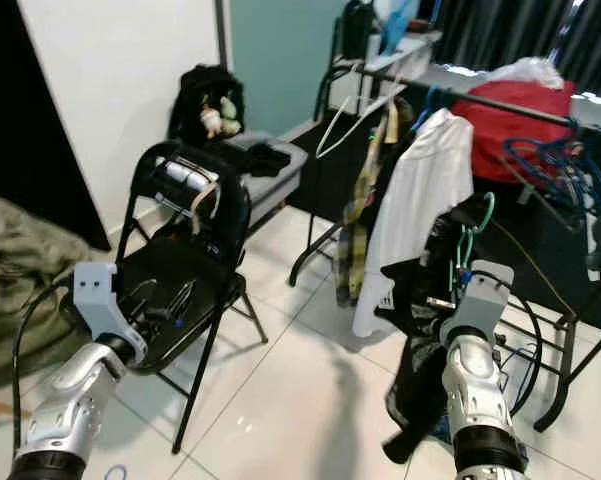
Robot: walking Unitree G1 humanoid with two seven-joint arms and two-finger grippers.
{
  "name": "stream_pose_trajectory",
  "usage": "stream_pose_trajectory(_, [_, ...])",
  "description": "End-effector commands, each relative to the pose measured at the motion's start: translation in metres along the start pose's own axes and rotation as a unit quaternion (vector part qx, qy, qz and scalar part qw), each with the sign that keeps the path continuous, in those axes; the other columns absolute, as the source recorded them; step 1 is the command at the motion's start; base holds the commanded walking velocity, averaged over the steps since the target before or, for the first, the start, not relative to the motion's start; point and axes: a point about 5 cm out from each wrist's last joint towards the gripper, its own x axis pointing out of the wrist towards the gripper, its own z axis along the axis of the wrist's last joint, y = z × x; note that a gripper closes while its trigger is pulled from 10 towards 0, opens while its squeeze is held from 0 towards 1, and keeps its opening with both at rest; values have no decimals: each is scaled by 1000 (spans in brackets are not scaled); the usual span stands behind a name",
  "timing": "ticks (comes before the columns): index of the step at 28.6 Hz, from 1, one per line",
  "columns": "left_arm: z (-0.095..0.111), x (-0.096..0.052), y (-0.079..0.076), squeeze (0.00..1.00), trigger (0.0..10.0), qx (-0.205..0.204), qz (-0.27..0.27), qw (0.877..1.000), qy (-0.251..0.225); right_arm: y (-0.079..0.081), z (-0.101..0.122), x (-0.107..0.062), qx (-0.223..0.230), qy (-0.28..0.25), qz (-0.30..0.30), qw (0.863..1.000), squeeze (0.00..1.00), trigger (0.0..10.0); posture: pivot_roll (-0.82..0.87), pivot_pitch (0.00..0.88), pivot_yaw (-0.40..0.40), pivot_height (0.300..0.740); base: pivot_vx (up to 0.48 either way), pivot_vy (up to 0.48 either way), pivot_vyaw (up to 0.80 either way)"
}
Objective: Hang hanger
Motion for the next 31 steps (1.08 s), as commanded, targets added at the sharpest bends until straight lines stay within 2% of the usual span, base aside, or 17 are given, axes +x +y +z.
stream_pose_trajectory(1, [-2, 0, -3, 0, 10000, 1, -7, 1000, 0, -1, 9, 3, 9, -27, -5, 1000, 0, 10000, -20, 0, -56, 740, 431, 0, 0])
stream_pose_trajectory(6, [-2, 1, -4, 0, 10000, 1, -11, 1000, 0, -2, 9, 3, 10, -25, -7, 1000, 0, 10000, -20, 0, -58, 740, 445, 0, 0])
stream_pose_trajectory(12, [-2, 1, -5, 0, 10000, 1, -17, 1000, -3, -2, 9, 4, 7, -22, -15, 1000, 0, 10000, -17, 0, -57, 740, 477, 0, -800])
stream_pose_trajectory(24, [-2, -2, -16, 0, 10000, 6, -70, 997, -8, -7, 9, 4, 14, -25, -36, 999, 0, 10000, -16, 0, -52, 740, 474, 0, -800])
stream_pose_trajectory(31, [-2, -2, -17, 0, 10000, 7, -76, 997, -9, -7, 13, 6, 15, -31, -28, 999, 0, 10000, -14, 0, -54, 740, 477, 0, -800])
